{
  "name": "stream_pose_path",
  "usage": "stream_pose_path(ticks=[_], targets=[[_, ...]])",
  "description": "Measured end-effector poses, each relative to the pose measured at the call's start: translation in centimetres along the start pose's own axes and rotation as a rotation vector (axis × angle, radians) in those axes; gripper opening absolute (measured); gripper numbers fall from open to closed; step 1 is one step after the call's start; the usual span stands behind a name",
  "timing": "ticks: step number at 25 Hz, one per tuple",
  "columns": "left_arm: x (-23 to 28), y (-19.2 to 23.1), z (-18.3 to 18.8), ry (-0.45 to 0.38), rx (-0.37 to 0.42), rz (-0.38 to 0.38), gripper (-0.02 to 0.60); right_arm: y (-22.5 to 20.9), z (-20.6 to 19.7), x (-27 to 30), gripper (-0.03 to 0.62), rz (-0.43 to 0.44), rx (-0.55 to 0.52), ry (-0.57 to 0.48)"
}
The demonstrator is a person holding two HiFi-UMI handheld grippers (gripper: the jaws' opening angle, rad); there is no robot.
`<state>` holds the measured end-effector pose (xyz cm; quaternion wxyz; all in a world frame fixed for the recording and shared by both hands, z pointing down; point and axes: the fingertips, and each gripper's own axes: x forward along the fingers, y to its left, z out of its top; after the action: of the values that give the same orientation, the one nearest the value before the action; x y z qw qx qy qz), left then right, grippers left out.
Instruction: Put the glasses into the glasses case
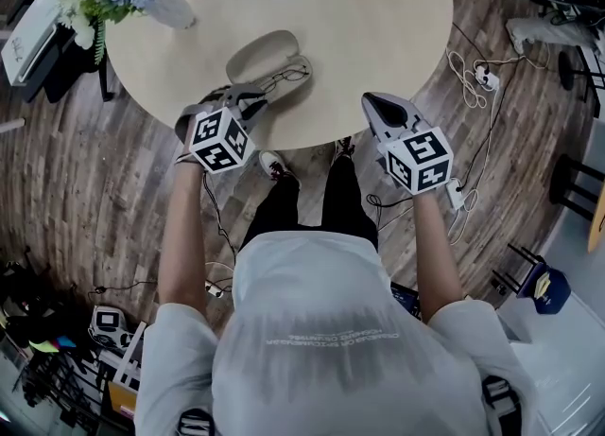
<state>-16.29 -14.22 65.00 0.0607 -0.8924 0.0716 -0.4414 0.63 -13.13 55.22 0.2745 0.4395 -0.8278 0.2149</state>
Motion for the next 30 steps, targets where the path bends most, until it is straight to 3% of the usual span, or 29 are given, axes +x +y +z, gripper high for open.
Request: stream_pose_path(ticks=[4,9,13,18,23,30], targets=[[0.1,-0.3,0.0,-0.001,-0.011,-0.058,0.051,-0.2,0.2,0.1,0.002,0.006,-0.002,0.004],[-0.3,0.3,0.6,-0.071,-0.160,-0.073,0.051,-0.7,0.3,0.3,0.002,0.014,-0.010,0.013],[-1.1,1.2,0.7,-0.124,-0.262,-0.031,0.051,-1.5,0.8,0.3,0.002,0.007,-0.009,0.012],[-4.2,4.1,1.9,-0.234,-0.421,0.122,0.051,-3.1,3.1,0.0,0.002,-0.023,-0.049,-0.014],[-8.7,7.5,2.7,-0.307,-0.584,0.353,0.032,-3.5,7.8,-1.2,0.002,0.009,-0.185,-0.081],[-17.0,10.6,5.6,-0.380,-0.619,0.600,0.014,-3.7,16.4,-1.9,0.002,0.018,-0.349,-0.223]])
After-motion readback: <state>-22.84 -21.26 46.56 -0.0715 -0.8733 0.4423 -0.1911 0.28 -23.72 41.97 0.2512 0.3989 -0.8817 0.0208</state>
